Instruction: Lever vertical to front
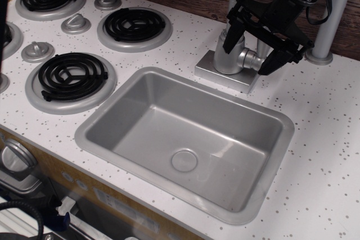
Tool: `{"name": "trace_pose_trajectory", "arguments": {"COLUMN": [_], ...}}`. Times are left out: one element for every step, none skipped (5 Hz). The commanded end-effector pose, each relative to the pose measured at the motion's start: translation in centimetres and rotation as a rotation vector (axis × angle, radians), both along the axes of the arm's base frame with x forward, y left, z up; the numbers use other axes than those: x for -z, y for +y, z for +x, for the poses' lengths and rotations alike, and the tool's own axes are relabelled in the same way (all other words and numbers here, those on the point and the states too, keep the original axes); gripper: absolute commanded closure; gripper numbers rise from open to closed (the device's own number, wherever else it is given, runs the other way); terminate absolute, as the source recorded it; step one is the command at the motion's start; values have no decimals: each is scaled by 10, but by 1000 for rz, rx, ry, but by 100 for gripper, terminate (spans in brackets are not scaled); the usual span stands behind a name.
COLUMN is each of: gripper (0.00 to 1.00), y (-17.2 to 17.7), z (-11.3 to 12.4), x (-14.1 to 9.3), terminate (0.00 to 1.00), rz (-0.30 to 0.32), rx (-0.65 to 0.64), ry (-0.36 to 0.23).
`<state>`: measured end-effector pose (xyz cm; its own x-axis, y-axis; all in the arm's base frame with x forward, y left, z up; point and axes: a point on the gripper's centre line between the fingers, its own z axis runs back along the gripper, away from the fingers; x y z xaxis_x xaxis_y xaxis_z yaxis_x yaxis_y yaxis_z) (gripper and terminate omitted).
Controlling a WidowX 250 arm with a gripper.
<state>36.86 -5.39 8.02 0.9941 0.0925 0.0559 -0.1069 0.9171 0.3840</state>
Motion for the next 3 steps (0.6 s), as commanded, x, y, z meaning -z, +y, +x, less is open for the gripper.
{"name": "trace_pose_trajectory", "arguments": {"gripper": [0,0,0], "y": [0,-1,-5], "z": [0,15,31], "x": [0,-8,-15], "terminate": [0,0,0], "rz": [0,12,26], "rx": [0,66,117], "ry": [0,-57,-81]}}
